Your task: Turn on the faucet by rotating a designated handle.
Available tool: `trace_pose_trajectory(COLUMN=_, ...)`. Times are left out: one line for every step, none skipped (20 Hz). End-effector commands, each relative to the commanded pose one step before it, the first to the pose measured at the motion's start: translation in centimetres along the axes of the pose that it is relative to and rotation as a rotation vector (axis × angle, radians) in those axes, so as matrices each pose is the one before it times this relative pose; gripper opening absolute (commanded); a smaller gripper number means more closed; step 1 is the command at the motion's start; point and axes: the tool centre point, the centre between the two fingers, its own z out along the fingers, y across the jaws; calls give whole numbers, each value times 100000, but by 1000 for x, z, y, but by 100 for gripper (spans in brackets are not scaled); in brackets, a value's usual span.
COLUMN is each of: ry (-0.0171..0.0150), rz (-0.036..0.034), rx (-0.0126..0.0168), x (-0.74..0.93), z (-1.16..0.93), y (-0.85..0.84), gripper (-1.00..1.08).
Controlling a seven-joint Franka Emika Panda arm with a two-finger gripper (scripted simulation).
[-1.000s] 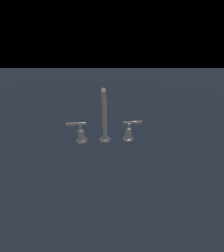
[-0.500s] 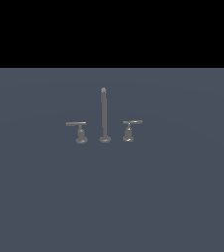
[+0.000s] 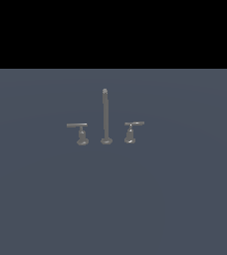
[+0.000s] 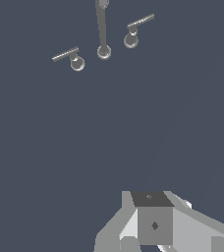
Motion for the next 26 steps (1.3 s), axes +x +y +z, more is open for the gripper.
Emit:
trace_pose_trajectory(ry=128, rz=5186, rx=323, x=504, z=1276, y=-1337, gripper=-100)
trace_pose_trajectory(ry=50, rz=2010, rx=108, x=205, z=500, y=-533, gripper=-100)
trace_pose_trajectory(ry=49, rz=2008, rx=110, x=206, z=500, y=-534, gripper=-100)
trace_pose_trajectory(ry=49, rz=2005, rx=111, x=206, z=499, y=-534, gripper=-100)
trace_pose_trajectory(ry=48, rz=2000, rx=113, x=206, z=498, y=-534, gripper=-100)
trace_pose_trajectory(ry=47, rz=1995, rx=114, x=207, z=497, y=-534, gripper=-100)
trace_pose_trajectory(ry=46, rz=1987, rx=116, x=207, z=495, y=-533, gripper=-100)
trace_pose_trajectory(ry=45, rz=1978, rx=117, x=207, z=493, y=-531, gripper=-100)
trace_pose_trajectory(ry=44, rz=1967, rx=117, x=206, z=490, y=-529, gripper=-100)
trace_pose_trajectory(ry=43, rz=1955, rx=118, x=206, z=487, y=-527, gripper=-100)
trace_pose_trajectory(ry=42, rz=1941, rx=118, x=205, z=484, y=-524, gripper=-100)
trace_pose_trajectory(ry=41, rz=1927, rx=119, x=205, z=479, y=-519, gripper=-100)
trace_pose_trajectory(ry=40, rz=1908, rx=118, x=204, z=475, y=-516, gripper=-100)
trace_pose_trajectory(ry=40, rz=1891, rx=118, x=203, z=470, y=-511, gripper=-100)
trace_pose_trajectory(ry=39, rz=1872, rx=117, x=202, z=465, y=-506, gripper=-100)
trace_pose_trajectory(ry=39, rz=1851, rx=116, x=201, z=459, y=-500, gripper=-100)
trace_pose_trajectory(ry=39, rz=1830, rx=114, x=199, z=454, y=-494, gripper=-100)
trace_pose_trajectory(ry=39, rz=1807, rx=113, x=198, z=448, y=-488, gripper=-100)
trace_pose_trajectory(ry=39, rz=1786, rx=111, x=197, z=442, y=-482, gripper=-100)
trace_pose_trajectory(ry=40, rz=1764, rx=109, x=195, z=436, y=-476, gripper=-100)
trace_pose_trajectory(ry=41, rz=1741, rx=106, x=194, z=431, y=-469, gripper=-100)
trace_pose_trajectory(ry=42, rz=1720, rx=103, x=193, z=425, y=-463, gripper=-100)
trace_pose_trajectory(ry=43, rz=1699, rx=100, x=192, z=420, y=-457, gripper=-100)
trace_pose_trajectory(ry=45, rz=1678, rx=97, x=190, z=415, y=-451, gripper=-100)
trace_pose_trajectory(ry=47, rz=1661, rx=93, x=190, z=410, y=-445, gripper=-100)
trace_pose_trajectory(ry=49, rz=1645, rx=90, x=189, z=406, y=-440, gripper=-100)
